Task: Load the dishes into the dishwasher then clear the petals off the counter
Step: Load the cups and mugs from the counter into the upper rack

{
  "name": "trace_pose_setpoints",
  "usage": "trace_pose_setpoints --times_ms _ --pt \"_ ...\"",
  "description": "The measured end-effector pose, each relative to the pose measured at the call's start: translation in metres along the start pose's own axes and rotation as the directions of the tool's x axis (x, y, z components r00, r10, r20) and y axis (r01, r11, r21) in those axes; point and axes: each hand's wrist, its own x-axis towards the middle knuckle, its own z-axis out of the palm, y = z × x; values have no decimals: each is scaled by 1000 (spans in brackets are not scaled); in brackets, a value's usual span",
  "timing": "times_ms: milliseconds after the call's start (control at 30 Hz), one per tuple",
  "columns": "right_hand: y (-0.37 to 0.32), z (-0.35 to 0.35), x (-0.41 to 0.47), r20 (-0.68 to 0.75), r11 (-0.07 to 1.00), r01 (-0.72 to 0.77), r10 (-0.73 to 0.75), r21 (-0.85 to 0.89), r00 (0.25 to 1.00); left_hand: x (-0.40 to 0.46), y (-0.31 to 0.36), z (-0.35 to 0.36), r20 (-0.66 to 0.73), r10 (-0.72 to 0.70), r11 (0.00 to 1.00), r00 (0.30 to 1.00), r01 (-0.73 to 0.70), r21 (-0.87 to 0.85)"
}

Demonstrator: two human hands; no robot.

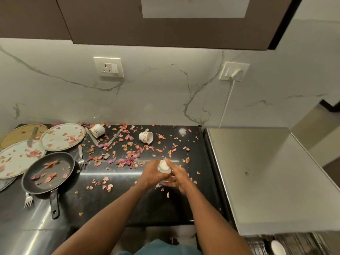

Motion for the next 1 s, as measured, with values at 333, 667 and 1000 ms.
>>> trace_pose_setpoints --times_ms 333,667,1000 --pt "89 -34 -90 -226 993 -5 31 115 974 -79 -21 62 275 7 989 962 35 -145" --pt "142 -89 -173 -421 958 11 115 286 900 -117 -1 130 700 -103 795 707 481 -369" --pt "168 -130 -217 -464 907 19 197 421 864 -134 22 186 798 -126 853 589 475 -216"
